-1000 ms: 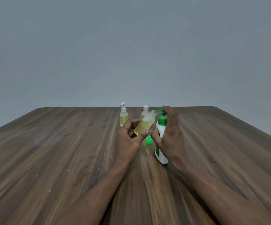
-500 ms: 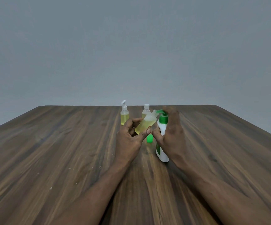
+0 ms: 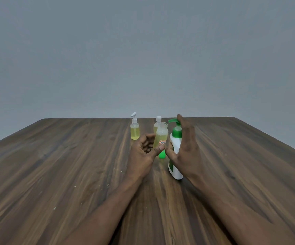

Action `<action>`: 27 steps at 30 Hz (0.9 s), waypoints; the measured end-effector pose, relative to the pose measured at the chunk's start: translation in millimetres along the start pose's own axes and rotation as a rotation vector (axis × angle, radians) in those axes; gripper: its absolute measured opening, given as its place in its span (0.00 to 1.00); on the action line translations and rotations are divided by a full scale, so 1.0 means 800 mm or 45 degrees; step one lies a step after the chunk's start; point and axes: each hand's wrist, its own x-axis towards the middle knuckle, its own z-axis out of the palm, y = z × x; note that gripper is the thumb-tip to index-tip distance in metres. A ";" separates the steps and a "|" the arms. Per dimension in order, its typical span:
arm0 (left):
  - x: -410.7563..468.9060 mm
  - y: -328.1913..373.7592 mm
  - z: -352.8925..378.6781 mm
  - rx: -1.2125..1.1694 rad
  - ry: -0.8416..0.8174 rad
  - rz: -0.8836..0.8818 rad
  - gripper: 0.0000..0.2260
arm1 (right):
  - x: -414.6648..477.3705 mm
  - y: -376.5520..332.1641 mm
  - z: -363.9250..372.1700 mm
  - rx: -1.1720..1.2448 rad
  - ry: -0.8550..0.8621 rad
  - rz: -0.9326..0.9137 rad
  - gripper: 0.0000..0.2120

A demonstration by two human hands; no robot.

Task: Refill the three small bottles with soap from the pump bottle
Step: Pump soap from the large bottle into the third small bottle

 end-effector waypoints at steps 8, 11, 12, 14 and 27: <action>0.006 -0.004 -0.013 0.089 0.031 -0.052 0.14 | -0.012 0.002 0.002 -0.008 -0.013 0.083 0.49; 0.010 -0.004 -0.024 0.156 0.093 -0.099 0.17 | -0.018 0.005 0.004 -0.038 -0.049 0.215 0.55; 0.010 -0.005 -0.028 0.192 0.099 -0.131 0.18 | -0.020 0.006 0.004 -0.030 -0.059 0.265 0.55; 0.008 -0.008 -0.034 0.295 0.085 -0.189 0.17 | -0.024 0.007 0.002 -0.004 -0.089 0.356 0.53; 0.003 -0.018 -0.045 0.559 -0.020 -0.337 0.13 | -0.032 -0.001 -0.012 -0.175 -0.251 0.571 0.13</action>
